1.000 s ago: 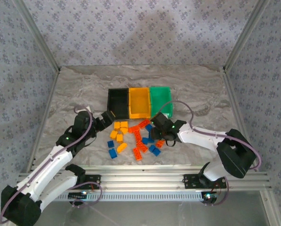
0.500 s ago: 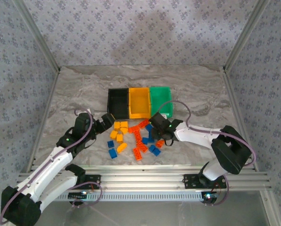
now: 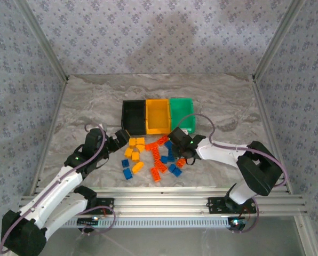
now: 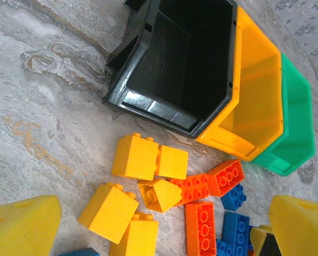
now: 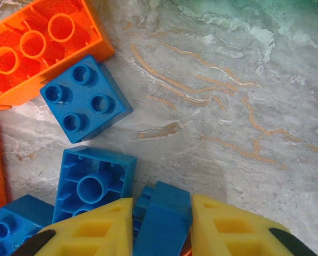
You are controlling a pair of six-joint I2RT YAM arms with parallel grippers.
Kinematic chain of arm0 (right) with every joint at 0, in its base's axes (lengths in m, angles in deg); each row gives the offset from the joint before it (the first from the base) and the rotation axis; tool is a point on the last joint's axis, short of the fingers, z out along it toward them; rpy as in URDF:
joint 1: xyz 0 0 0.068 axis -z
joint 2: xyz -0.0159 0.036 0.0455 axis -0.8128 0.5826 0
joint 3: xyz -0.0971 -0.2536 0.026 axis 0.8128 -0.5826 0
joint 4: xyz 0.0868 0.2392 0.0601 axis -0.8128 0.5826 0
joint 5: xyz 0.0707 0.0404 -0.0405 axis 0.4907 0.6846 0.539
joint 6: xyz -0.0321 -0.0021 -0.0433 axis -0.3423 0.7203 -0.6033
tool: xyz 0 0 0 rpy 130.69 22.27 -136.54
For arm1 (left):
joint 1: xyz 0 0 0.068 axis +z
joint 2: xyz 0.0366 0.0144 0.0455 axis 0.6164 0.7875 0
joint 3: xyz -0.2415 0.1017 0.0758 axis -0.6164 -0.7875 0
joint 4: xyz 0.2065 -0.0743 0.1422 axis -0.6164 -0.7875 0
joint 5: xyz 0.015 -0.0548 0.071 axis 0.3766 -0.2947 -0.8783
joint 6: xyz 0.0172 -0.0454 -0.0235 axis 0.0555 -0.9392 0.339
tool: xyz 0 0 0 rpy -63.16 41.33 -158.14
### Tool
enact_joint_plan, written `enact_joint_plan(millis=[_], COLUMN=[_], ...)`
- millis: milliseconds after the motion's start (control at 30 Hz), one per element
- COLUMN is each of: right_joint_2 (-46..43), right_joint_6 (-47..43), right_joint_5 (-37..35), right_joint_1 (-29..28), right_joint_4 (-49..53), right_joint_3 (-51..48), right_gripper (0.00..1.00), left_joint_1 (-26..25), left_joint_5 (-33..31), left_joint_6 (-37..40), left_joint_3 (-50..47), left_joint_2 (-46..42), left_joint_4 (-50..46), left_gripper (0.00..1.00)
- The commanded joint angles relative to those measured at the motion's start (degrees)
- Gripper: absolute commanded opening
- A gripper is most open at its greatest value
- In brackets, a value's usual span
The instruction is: Sort the legos into containers by color
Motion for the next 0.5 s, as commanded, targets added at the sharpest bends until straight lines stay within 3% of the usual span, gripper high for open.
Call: enact_joint_plan(millis=[0, 267, 467], right_joint_2=[-0.55, -6.79, -10.93], right_joint_6=[0.09, 0.04, -4.48], right_joint_5=[0.03, -1.5, -2.39], right_joint_1=[0.06, 0.88, 3.53], right_joint_4=[1.72, 5.34, 9.64], right_joint_3=[0.77, 1.81, 8.08], right_gripper=[0.27, 0.24, 0.24], left_joint_1=[-0.45, -1.37, -2.67], left_joint_5=[1.14, 1.59, 0.64], left_joint_6=[0.74, 1.51, 2.0], left_joint_3=[1.56, 4.13, 6.19], left_joint_2=[0.63, 2.12, 2.68], left_joint_4=[-0.58, -1.87, -5.47], left_gripper=[1.0, 1.0, 1.0])
